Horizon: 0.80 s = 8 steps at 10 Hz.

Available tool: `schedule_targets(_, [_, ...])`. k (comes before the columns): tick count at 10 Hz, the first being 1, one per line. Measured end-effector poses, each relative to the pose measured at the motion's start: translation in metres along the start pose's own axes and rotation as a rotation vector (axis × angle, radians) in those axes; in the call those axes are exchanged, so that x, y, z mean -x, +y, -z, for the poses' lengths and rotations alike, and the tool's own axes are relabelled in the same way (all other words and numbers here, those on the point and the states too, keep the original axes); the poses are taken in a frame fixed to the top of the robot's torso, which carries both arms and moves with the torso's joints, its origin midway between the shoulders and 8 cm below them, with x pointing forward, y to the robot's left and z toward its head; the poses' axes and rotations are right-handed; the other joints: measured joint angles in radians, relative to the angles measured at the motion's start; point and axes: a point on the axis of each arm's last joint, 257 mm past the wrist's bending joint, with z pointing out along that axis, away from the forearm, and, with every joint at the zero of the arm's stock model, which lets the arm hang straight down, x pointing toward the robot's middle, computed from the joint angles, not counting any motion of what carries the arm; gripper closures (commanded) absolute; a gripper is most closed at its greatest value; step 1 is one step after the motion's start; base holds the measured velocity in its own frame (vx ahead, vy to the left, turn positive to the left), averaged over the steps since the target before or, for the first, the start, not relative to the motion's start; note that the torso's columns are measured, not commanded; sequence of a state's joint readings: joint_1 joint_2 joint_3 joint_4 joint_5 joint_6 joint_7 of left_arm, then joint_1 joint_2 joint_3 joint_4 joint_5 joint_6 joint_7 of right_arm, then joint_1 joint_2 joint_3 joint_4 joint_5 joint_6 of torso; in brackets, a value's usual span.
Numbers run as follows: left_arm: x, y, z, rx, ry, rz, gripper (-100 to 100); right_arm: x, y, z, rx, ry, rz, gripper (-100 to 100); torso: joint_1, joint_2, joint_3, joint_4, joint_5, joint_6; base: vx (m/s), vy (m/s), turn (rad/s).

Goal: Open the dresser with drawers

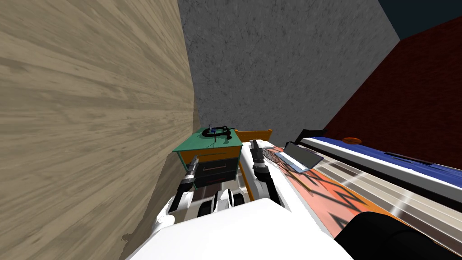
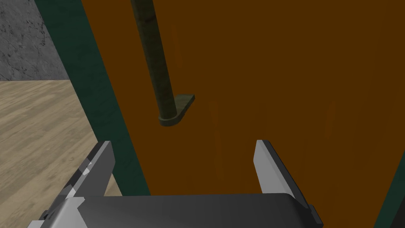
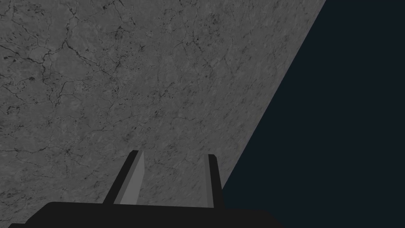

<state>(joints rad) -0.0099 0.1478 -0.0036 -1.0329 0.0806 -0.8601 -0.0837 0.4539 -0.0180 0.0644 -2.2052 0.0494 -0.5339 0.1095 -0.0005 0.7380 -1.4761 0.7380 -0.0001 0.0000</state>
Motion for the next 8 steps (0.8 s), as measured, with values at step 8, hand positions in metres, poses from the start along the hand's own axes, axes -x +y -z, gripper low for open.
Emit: schedule_targets(8, [-0.017, 0.003, -0.041, 0.065, 0.007, 0.033, -100, 0.000, 0.000, 0.000, 0.000, 0.000, 0.000, 0, 0.001, 0.000, 0.000, 0.000, 0.000, 0.000, -0.051, -0.008, 0.019])
